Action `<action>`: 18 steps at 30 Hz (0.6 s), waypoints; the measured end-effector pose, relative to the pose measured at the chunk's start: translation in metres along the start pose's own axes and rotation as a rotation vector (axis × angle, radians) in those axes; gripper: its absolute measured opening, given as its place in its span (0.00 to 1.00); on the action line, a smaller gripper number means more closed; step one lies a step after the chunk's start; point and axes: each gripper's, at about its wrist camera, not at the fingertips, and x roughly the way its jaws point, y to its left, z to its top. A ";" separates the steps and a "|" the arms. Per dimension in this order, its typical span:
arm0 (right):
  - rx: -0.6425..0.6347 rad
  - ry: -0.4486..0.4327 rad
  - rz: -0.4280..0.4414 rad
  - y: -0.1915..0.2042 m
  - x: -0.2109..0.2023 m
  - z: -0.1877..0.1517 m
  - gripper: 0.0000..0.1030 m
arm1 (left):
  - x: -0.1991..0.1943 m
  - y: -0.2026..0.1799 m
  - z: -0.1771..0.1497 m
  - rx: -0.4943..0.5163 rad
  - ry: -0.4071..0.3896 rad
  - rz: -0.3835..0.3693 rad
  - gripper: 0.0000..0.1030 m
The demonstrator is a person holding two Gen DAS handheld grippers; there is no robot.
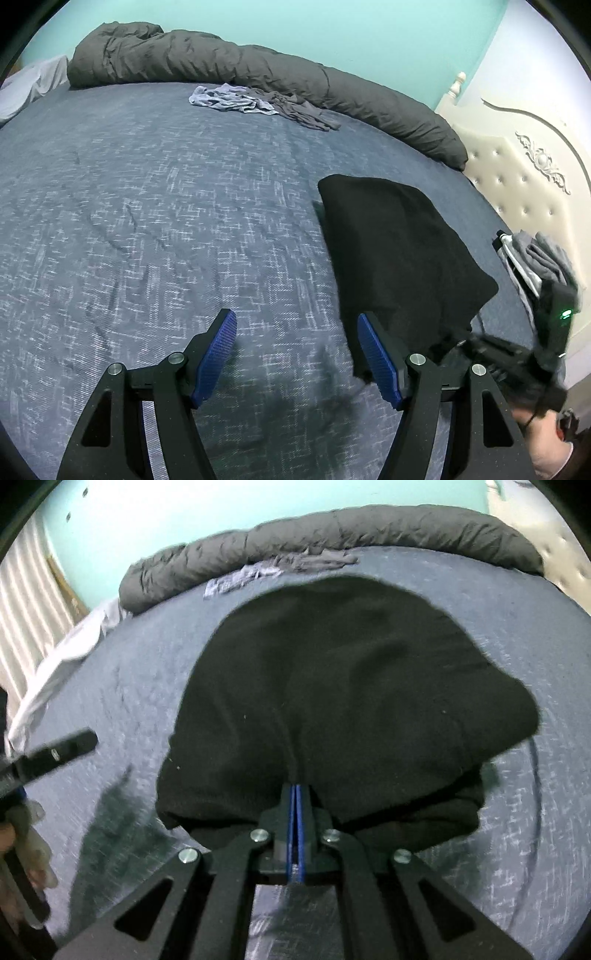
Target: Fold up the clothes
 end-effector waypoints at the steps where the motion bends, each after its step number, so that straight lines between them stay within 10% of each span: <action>1: 0.008 -0.023 0.003 0.003 -0.008 -0.003 0.00 | -0.002 0.002 -0.001 0.002 0.000 0.004 0.70; 7: 0.007 -0.011 0.098 0.034 -0.025 -0.034 0.03 | -0.017 0.021 -0.008 -0.008 -0.006 0.023 0.70; 11: -0.011 0.029 0.119 0.059 -0.012 -0.047 0.38 | -0.031 0.033 -0.014 -0.024 -0.016 0.028 0.70; 18: 0.003 0.043 0.042 0.090 0.020 -0.042 0.40 | -0.048 0.052 -0.023 -0.035 -0.022 0.046 0.70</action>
